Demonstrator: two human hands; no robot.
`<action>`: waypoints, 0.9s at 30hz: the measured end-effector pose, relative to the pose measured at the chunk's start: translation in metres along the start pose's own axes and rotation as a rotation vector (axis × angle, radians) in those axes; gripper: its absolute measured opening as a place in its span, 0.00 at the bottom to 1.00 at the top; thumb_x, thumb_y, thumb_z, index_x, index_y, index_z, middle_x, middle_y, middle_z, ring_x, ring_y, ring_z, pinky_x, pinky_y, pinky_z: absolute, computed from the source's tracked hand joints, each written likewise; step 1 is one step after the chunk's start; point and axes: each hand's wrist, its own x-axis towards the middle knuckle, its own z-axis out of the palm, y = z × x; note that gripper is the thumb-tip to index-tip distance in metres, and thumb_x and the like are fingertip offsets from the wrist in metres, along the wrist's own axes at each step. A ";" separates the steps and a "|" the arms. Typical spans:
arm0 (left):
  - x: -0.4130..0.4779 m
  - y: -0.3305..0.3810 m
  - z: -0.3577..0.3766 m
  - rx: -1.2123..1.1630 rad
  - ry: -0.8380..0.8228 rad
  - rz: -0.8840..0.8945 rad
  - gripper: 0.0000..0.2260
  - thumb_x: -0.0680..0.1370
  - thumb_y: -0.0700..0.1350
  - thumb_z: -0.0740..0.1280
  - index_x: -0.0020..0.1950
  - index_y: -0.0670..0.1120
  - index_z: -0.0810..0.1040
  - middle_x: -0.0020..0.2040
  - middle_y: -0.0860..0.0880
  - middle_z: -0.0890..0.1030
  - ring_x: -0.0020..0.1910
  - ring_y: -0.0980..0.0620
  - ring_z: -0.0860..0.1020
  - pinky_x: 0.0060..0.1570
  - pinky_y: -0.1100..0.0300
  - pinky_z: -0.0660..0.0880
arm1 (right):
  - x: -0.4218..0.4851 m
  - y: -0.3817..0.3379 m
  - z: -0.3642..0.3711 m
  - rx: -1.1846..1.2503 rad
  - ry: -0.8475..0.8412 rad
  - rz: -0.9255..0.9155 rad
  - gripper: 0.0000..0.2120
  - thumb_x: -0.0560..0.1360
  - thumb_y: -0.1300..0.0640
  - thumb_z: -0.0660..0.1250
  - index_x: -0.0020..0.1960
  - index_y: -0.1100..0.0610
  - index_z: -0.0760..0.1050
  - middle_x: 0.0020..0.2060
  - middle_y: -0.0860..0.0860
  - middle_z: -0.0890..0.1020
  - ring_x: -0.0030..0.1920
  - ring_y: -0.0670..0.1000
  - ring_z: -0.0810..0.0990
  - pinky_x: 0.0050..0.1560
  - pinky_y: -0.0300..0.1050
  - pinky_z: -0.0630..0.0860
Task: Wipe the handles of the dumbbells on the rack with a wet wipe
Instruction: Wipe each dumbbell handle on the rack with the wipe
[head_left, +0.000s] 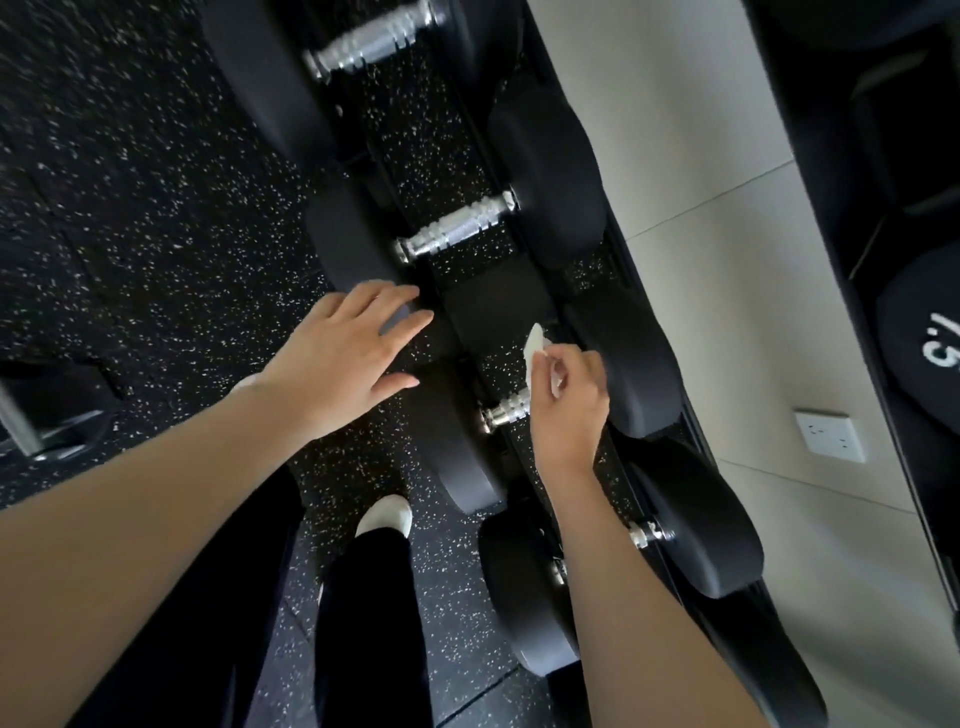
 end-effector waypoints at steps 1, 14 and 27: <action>0.005 -0.009 -0.002 0.010 0.003 -0.008 0.29 0.70 0.54 0.71 0.67 0.43 0.72 0.66 0.42 0.72 0.63 0.39 0.70 0.54 0.44 0.72 | 0.005 -0.007 0.006 0.010 -0.003 0.008 0.04 0.75 0.59 0.66 0.47 0.59 0.79 0.43 0.53 0.76 0.38 0.48 0.75 0.36 0.37 0.72; 0.047 -0.106 -0.010 -0.063 -0.126 0.022 0.33 0.69 0.56 0.73 0.70 0.44 0.70 0.69 0.42 0.69 0.68 0.40 0.67 0.58 0.43 0.71 | 0.087 -0.100 0.094 0.103 0.247 0.359 0.05 0.76 0.63 0.65 0.49 0.61 0.79 0.49 0.55 0.77 0.44 0.47 0.76 0.42 0.32 0.69; 0.047 -0.112 -0.005 -0.169 -0.108 0.041 0.31 0.68 0.56 0.72 0.68 0.44 0.72 0.68 0.42 0.71 0.67 0.40 0.69 0.51 0.43 0.74 | 0.127 -0.120 0.124 0.391 0.590 0.792 0.06 0.72 0.64 0.69 0.40 0.54 0.78 0.45 0.54 0.83 0.43 0.48 0.80 0.33 0.26 0.71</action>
